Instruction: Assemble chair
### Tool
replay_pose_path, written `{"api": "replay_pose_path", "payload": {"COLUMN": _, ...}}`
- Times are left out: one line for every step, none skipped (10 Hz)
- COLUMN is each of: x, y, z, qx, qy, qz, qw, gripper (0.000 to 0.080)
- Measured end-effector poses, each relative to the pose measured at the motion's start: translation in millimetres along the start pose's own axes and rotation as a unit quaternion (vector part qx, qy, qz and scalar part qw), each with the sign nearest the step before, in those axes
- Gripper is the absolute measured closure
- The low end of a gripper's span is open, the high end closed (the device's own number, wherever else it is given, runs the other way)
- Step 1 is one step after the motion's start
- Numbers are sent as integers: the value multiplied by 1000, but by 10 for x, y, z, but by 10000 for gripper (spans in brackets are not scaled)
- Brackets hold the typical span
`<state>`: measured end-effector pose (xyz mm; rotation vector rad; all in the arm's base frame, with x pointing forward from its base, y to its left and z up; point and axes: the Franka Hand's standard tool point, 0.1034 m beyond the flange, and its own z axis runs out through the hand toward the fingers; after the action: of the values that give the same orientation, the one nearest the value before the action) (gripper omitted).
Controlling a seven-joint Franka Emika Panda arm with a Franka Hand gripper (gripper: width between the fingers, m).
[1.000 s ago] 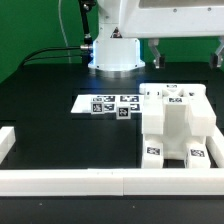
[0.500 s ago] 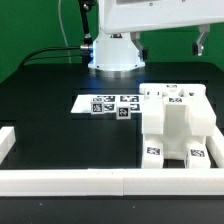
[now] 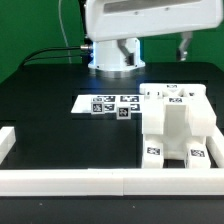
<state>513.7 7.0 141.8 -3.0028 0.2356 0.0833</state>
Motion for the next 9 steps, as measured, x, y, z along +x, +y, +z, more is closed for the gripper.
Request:
{"api": "replay_pose_path", "payload": {"x": -13, "y": 62, "z": -16, "qx": 0, "qy": -2, "qz": 12, "qw": 1000, "gripper": 151}}
{"api": "replay_pose_path", "payload": {"x": -12, "y": 34, "z": -4, "qx": 0, "qy": -3, "qz": 8, "qw": 1000, "gripper": 151}}
{"api": "replay_pose_path", "payload": {"x": -14, "y": 36, "z": 1, "qx": -1, "qy": -3, "qz": 8, "qw": 1000, "gripper": 151}}
{"api": "replay_pose_path", "payload": {"x": -13, "y": 38, "z": 1, "qx": -1, "qy": -3, "qz": 9, "qw": 1000, "gripper": 151}}
{"api": "replay_pose_path", "payload": {"x": -17, "y": 53, "z": 9, "qx": -1, "qy": -4, "qz": 9, "qw": 1000, "gripper": 151}}
{"api": "replay_pose_path", "payload": {"x": -78, "y": 257, "z": 80, "qx": -3, "qy": -19, "qz": 17, "qw": 1000, "gripper": 151}}
{"api": "replay_pose_path", "payload": {"x": -162, "y": 511, "z": 124, "qx": -3, "qy": -45, "qz": 42, "qw": 998, "gripper": 151}}
{"api": "replay_pose_path", "payload": {"x": -191, "y": 698, "z": 166, "qx": -10, "qy": -54, "qz": 48, "qw": 997, "gripper": 151}}
{"api": "replay_pose_path", "payload": {"x": -240, "y": 774, "z": 229, "qx": -8, "qy": -61, "qz": 58, "qw": 996, "gripper": 151}}
